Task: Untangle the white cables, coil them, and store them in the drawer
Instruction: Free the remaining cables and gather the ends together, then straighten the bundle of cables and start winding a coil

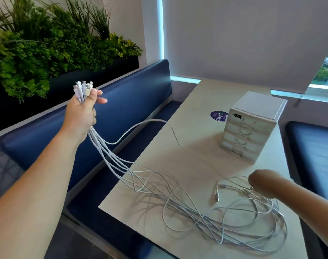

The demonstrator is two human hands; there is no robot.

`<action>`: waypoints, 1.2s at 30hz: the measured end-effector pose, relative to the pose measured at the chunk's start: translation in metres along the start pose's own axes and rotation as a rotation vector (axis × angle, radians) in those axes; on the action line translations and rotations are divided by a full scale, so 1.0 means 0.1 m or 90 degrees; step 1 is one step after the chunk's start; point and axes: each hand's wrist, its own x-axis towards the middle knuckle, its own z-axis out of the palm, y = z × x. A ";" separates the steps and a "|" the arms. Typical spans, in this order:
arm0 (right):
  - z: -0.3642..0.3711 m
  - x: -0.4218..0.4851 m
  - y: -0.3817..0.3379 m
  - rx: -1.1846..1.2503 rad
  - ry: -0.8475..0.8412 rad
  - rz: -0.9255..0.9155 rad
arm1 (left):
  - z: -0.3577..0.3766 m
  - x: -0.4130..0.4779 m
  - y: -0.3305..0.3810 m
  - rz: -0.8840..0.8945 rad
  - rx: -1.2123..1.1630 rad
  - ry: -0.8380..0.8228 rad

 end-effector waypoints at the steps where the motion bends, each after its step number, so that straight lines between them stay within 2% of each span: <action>1: 0.01 0.00 0.00 0.005 0.001 0.004 | 0.01 0.02 0.02 -0.005 -0.012 -0.001; 4: -0.17 0.04 -0.15 0.045 0.049 -0.015 | 0.05 0.06 0.08 -0.012 -0.060 -0.026; 7: -0.52 0.11 -0.51 0.183 0.172 -0.059 | 0.13 0.07 0.15 -0.015 -0.087 -0.067; 11: -1.06 0.16 -1.09 0.322 0.339 -0.173 | 0.27 0.01 0.21 -0.021 -0.098 -0.120; 15: -1.63 0.05 -1.59 0.407 0.456 -0.297 | 0.42 -0.08 0.23 -0.029 -0.089 -0.146; 18: -1.94 0.00 -1.88 0.506 0.449 -0.364 | 0.50 -0.16 0.25 -0.044 -0.131 -0.178; 22: -2.20 0.01 -2.17 0.713 0.394 -0.460 | 0.55 -0.24 0.26 -0.056 -0.202 -0.205; 26: -2.26 0.04 -2.32 0.820 0.351 -0.444 | 0.53 -0.23 0.31 -0.054 -0.281 -0.191; 30: -2.25 0.03 -2.26 0.799 0.387 -0.390 | 0.38 -0.07 0.33 -0.095 -0.380 -0.133; 36: -2.21 0.07 -2.02 0.718 0.372 -0.338 | 0.34 0.01 0.21 -0.163 -0.395 -0.083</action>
